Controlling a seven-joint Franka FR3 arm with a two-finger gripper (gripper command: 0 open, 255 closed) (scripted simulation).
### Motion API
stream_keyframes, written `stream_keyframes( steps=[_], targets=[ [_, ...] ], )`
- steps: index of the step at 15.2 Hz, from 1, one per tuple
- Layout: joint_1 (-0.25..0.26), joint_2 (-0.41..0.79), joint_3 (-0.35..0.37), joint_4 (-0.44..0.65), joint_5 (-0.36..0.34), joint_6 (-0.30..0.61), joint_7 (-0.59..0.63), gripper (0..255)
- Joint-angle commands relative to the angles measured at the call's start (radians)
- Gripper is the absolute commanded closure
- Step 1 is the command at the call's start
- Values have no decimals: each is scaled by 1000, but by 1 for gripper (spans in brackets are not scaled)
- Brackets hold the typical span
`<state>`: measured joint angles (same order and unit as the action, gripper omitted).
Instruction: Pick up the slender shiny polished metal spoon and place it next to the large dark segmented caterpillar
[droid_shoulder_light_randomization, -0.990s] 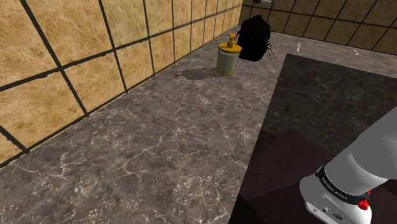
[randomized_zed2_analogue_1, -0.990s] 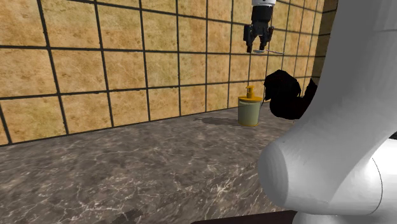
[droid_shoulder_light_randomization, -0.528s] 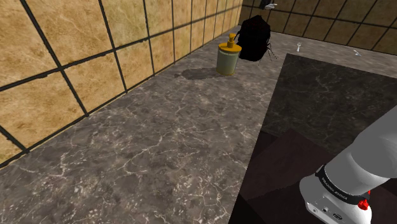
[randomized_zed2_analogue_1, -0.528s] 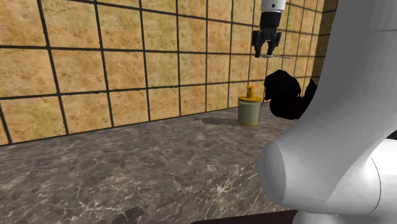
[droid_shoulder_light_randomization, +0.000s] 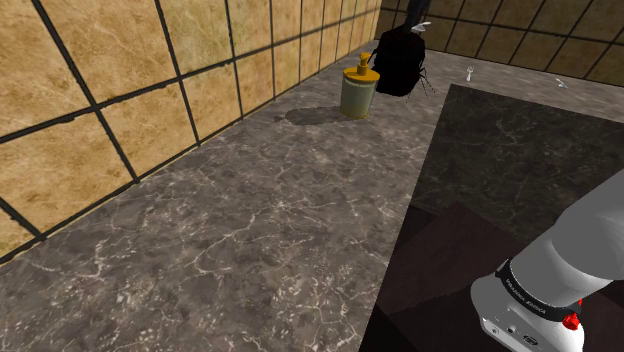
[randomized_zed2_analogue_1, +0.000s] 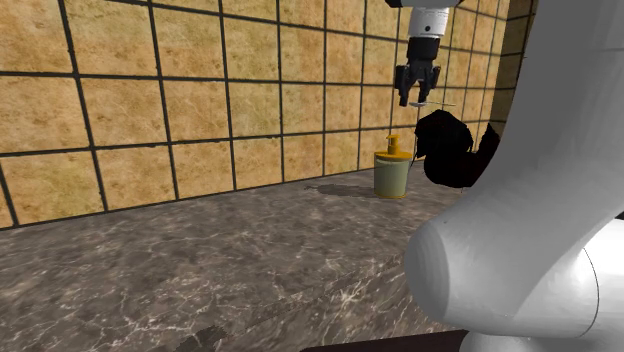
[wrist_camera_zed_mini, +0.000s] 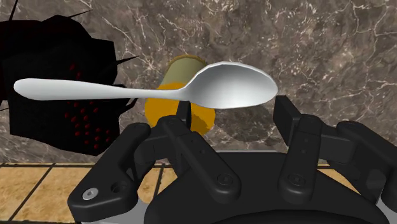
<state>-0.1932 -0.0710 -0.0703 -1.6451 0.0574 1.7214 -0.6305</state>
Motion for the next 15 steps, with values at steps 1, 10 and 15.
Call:
stream_keyframes(
  steps=[1, 10, 15],
  targets=[
    [0, -7, 0, -38, 0, 32, -2, 255],
    [1, -24, 1, -179, 0, 156, -7, 255],
    [0, -26, 2, -248, 1, 223, -11, 255]
  ],
)
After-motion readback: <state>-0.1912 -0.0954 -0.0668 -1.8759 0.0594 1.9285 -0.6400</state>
